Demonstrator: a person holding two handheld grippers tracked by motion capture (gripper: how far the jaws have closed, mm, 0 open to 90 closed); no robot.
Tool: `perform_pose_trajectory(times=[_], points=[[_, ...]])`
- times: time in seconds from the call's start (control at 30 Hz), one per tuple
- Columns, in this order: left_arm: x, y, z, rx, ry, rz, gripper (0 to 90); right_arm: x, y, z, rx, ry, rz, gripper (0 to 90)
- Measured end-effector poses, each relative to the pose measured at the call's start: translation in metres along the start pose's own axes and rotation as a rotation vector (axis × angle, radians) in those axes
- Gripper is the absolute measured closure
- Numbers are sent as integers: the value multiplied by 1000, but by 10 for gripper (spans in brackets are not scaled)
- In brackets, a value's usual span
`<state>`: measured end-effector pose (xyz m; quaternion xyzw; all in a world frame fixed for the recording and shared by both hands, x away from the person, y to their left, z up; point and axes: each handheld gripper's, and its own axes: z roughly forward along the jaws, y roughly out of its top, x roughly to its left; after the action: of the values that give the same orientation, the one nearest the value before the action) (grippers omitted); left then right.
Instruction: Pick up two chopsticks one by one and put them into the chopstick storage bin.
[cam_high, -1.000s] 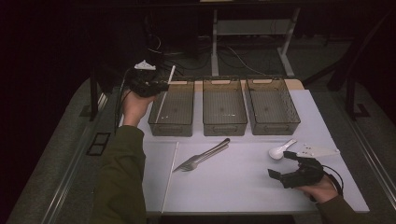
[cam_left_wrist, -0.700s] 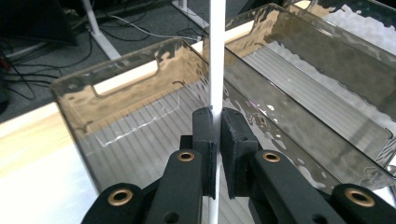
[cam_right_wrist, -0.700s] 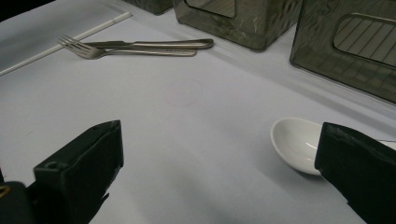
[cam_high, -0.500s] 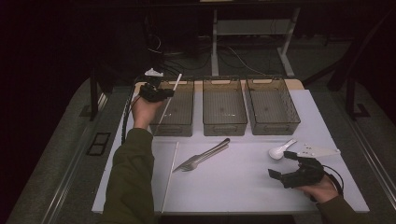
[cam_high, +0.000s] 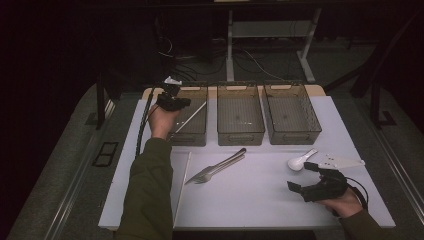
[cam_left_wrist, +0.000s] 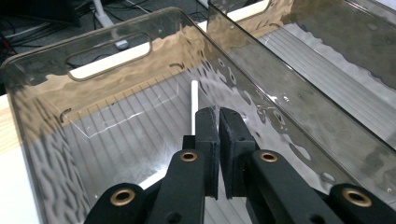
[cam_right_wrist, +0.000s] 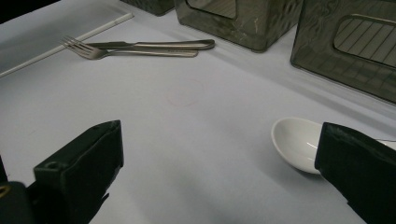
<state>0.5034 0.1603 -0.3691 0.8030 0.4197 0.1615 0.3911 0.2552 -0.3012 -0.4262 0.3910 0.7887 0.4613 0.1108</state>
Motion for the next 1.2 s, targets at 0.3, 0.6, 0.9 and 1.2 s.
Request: perform_pose_trajectory(times=[0.3, 0.6, 0.9, 1.2], points=[[-10, 0, -15, -37, -43, -9, 728, 0, 0, 1, 2, -3, -12, 11], [-29, -16, -42, -55, -44, 6, 554, -8, -3, -2, -1, 2, -12, 11], [-55, -46, -65, -21, -74, 37, 421, -7, -9, -2, -18, 17, -8, 11], [-74, -80, -79, -32, -113, 32, 365, -2, -6, 11, -1, 30, -41, 11]])
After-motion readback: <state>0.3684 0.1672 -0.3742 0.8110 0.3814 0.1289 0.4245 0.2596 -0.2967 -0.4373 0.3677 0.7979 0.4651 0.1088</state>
